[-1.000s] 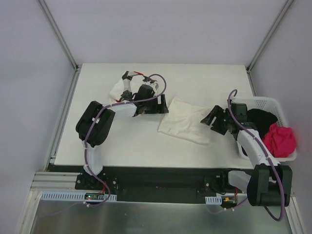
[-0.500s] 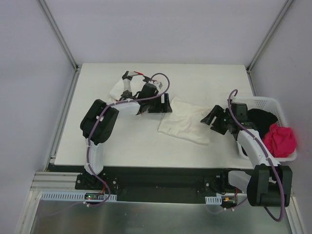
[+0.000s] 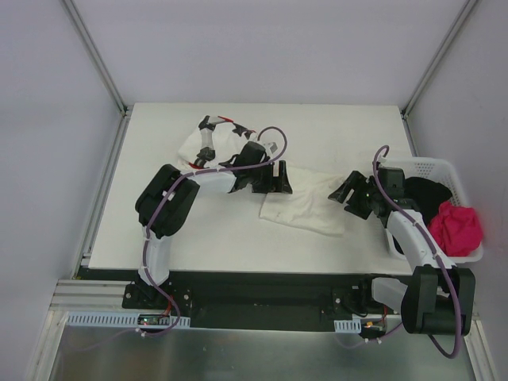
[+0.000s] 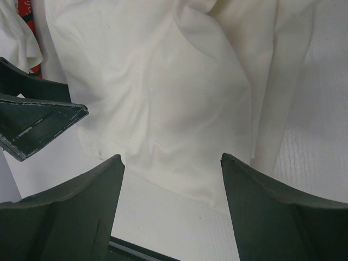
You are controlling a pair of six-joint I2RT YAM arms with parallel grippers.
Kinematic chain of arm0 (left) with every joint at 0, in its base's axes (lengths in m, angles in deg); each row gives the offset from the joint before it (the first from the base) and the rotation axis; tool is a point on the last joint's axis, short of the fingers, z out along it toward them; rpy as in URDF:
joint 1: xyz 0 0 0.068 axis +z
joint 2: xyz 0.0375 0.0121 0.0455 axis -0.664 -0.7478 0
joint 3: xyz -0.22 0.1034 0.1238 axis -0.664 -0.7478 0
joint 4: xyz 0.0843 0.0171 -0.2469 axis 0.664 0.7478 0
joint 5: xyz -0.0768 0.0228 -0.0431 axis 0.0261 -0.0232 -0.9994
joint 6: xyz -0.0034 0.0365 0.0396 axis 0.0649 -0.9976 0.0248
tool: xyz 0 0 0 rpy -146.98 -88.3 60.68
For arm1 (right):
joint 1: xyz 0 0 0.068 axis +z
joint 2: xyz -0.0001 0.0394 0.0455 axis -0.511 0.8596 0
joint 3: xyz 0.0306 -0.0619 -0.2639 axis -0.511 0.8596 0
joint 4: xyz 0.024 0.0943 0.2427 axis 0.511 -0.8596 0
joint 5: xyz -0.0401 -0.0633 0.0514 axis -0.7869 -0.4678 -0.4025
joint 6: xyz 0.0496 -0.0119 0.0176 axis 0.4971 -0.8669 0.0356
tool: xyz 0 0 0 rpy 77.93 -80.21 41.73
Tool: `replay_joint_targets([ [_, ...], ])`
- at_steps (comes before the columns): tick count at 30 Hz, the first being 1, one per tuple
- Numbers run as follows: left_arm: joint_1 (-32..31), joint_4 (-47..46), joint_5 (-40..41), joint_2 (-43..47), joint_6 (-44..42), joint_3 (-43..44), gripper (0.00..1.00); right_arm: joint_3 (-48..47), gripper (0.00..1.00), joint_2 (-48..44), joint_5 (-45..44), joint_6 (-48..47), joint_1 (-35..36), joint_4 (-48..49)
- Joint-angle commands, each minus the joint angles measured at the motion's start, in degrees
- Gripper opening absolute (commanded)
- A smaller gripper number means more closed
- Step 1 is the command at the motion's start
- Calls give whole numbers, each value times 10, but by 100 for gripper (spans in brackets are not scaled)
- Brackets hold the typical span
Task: Fold and stack the t-shirts
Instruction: Put the neatly folded tshirt into the corner of the board with both arms
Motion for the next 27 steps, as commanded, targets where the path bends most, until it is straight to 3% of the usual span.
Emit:
replay_joint_targets([
  [1, -11, 34, -26, -10, 18, -17, 85, -9, 75, -5, 8, 0, -5, 13],
  [5, -14, 21, -38, -19, 26, -14, 84, -6, 75, -9, 10, -1, -5, 12],
  [7, -16, 14, -43, -23, 29, -12, 81, -6, 75, -9, 10, 0, -5, 10],
  [9, -16, 7, -52, -31, 32, -9, 70, -6, 75, -8, 10, -1, -6, 10],
  [15, -16, -10, -62, -40, 33, -7, 61, -12, 75, 0, 16, -1, -9, 10],
  [19, -16, -17, -72, -47, 34, -2, 44, -15, 75, 3, 18, 0, -11, 10],
  [23, -15, -27, -81, -58, 40, -1, 19, -15, 75, 3, 23, -1, -12, 7],
  [27, -16, -31, -81, -63, 41, 3, 6, -15, 74, 5, 22, -3, -14, 6],
])
